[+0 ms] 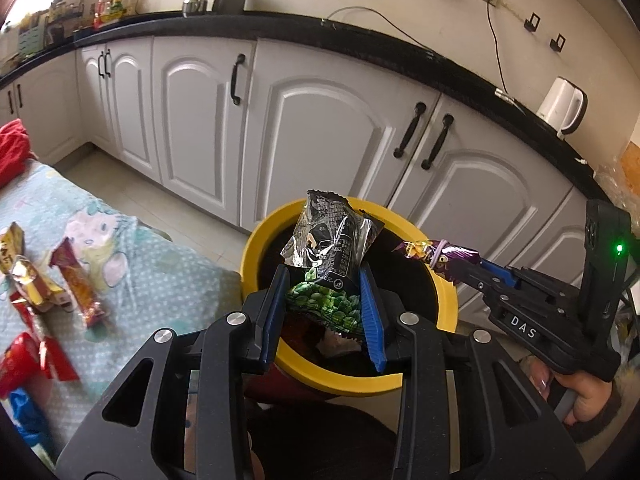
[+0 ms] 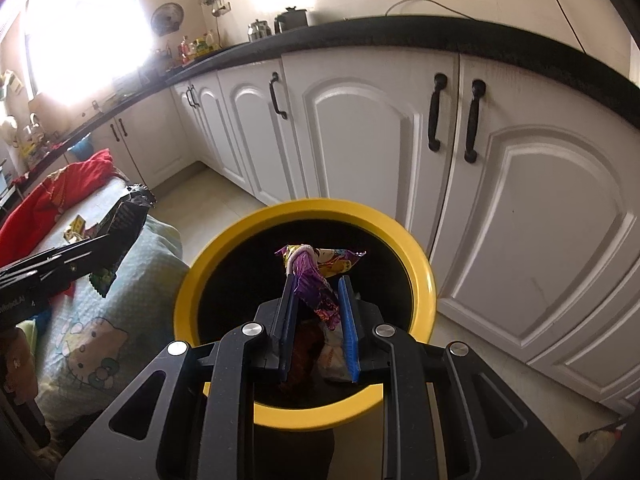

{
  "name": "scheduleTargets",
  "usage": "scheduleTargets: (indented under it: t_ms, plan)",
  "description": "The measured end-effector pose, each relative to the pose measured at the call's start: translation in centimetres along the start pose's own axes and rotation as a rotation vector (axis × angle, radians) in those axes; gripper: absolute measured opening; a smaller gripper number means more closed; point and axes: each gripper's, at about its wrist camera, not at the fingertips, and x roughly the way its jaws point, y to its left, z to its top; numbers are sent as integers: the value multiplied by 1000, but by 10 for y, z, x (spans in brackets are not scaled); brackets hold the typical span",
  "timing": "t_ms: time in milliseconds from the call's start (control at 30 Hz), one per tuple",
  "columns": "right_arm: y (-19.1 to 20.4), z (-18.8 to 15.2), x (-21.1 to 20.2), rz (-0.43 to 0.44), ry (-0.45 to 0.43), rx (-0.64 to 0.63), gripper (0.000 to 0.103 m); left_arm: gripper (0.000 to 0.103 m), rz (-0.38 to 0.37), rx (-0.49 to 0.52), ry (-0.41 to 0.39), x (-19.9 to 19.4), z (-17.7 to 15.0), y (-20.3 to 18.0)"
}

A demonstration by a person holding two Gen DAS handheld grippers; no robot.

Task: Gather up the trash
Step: 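Carry the pea bag and purple wrapper over the yellow-rimmed bin, then open both tools to drop the pea bag and purple wrapper into the bin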

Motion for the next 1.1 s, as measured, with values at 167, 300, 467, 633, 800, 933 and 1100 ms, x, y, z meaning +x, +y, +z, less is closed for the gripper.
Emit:
scheduleTargets:
  t_ms: [167,300,467,633,800,933,1100]
  plan:
    - [-5,-4,7,-7,23,10,20,27,-10,5,45,19,-4,-5]
    - [-9,-8,13,-10,41,20,20,28,-10,19,75,34,-5,-9]
    - [-13,-11,18,-10,59,30,20,28,-5,25,102,47,-4,-12]
    - [-13,-13,23,-6,71,33,20,28,-2,18,121,57,-5,-11]
    - [-12,-15,26,-2,83,30,20,29,-2,11,130,62,-6,-9]
    - [-12,-16,29,-2,90,34,21,32,3,0,132,64,-7,-4]
    - [-14,-17,31,-5,99,43,22,36,0,-8,135,65,-6,-2]
